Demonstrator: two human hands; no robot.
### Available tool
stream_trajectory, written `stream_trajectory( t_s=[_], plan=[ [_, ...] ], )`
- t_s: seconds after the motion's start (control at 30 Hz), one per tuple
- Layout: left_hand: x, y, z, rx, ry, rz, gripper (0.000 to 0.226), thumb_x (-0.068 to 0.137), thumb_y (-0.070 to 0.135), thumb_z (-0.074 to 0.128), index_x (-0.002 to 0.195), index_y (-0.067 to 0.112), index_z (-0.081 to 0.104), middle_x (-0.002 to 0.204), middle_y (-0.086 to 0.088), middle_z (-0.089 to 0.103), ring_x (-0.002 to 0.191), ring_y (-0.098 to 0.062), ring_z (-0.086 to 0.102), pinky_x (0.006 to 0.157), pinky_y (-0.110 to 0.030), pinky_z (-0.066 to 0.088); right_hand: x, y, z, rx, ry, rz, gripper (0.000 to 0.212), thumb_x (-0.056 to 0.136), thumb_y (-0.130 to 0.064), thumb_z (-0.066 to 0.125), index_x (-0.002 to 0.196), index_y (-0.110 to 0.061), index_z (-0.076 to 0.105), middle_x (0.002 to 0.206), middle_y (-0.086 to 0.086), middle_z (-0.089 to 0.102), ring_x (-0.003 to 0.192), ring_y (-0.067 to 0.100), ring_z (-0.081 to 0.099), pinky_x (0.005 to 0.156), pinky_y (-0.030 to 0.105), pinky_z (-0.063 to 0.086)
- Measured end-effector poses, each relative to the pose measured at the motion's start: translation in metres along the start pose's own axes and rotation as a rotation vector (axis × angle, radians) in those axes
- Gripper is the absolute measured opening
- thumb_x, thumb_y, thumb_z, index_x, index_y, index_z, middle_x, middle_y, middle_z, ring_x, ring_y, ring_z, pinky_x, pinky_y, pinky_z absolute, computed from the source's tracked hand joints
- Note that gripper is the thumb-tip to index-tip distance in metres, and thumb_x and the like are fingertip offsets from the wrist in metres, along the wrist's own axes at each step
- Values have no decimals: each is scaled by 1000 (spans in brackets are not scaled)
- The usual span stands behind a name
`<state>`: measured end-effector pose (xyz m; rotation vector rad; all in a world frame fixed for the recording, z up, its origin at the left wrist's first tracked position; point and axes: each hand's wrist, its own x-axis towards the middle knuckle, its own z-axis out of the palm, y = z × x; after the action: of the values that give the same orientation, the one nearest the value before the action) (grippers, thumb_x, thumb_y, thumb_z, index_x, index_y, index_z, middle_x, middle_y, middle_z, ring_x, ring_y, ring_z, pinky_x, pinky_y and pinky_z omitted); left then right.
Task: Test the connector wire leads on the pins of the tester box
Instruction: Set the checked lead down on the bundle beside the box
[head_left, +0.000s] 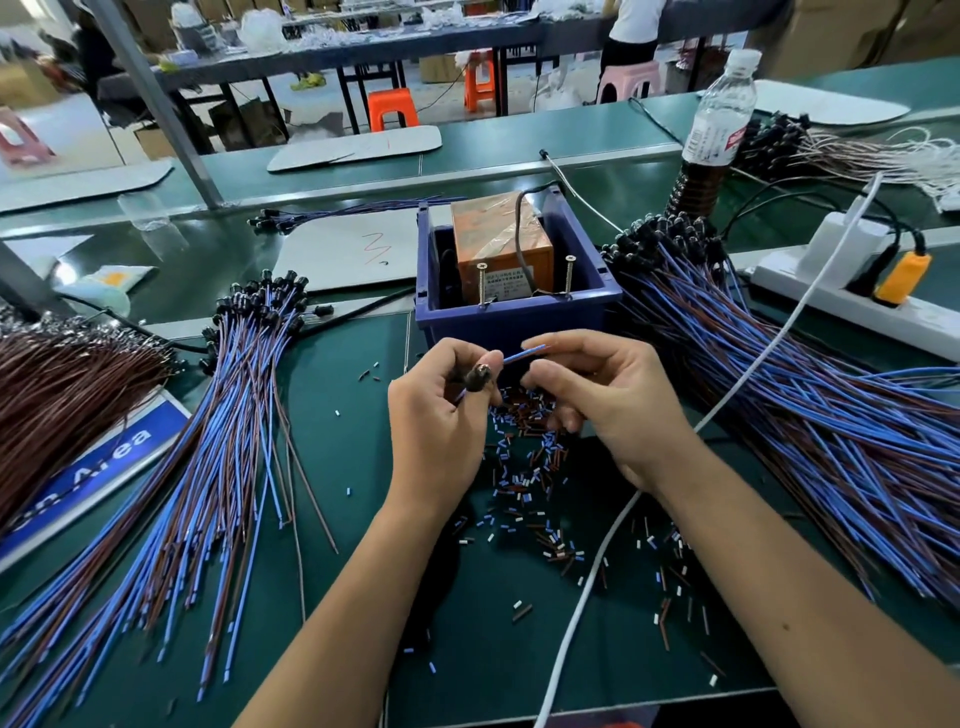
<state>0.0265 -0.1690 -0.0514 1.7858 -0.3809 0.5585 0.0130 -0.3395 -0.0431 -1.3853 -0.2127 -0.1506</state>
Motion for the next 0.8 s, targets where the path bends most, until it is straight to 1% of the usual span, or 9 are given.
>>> stream_trajectory(
  t_s=[0.13,0.23,0.27,0.33,0.4,0.47,0.57,0.7,0.8],
  plan=[
    [-5,2,5,-21,-37,38,16,102,18,63,86,18,64,71,6,71,66,-10,69,67,-13,48,0,0,10,132,66,-2,16,82,-19,75,94,-9,79,81,12,77,41,9,46,48,26,47],
    [-6,3,5,-9,-19,97,17,105,23,61,90,15,62,80,7,75,77,-11,74,70,-23,56,0,0,8,147,74,8,17,81,-21,76,93,-9,79,81,15,77,41,8,44,47,24,48],
    [-6,4,6,6,-6,113,17,105,23,61,90,15,61,81,7,75,76,-10,74,67,-27,56,0,0,8,149,75,6,17,82,-21,76,93,-8,79,81,16,77,41,8,43,47,24,48],
    [-6,6,8,46,59,136,17,106,24,59,90,22,57,79,4,72,60,-12,63,54,-29,48,0,-1,7,165,83,-2,17,83,-19,75,94,-6,78,81,14,76,41,9,42,47,23,48],
    [-6,9,8,51,166,144,17,107,25,55,91,26,56,82,4,73,53,-13,51,50,-25,38,1,-4,4,196,109,-14,17,85,-18,72,96,-4,75,81,12,75,42,9,41,48,23,48],
    [-5,11,6,63,280,152,19,108,22,53,91,15,57,86,8,73,57,-10,54,54,-20,38,2,-7,0,223,128,-31,18,90,-19,68,98,-3,70,90,12,75,44,10,41,50,25,49],
    [-3,10,3,66,386,137,18,109,19,52,93,10,56,78,8,71,62,-12,63,58,-23,42,3,-9,-3,232,117,-63,15,99,-19,60,100,-4,61,109,16,76,44,12,42,53,29,53],
    [0,10,6,69,437,99,8,108,21,55,107,19,63,72,10,73,55,-16,62,56,-23,43,7,-2,-5,101,236,-144,9,101,-12,65,104,-4,68,87,13,76,43,12,44,49,27,50],
    [3,10,9,67,441,85,12,107,21,56,111,22,68,74,11,75,55,-17,62,58,-23,43,11,2,-4,-89,390,-258,4,99,-13,71,103,-10,71,80,8,77,50,15,58,49,25,49]
  ],
)
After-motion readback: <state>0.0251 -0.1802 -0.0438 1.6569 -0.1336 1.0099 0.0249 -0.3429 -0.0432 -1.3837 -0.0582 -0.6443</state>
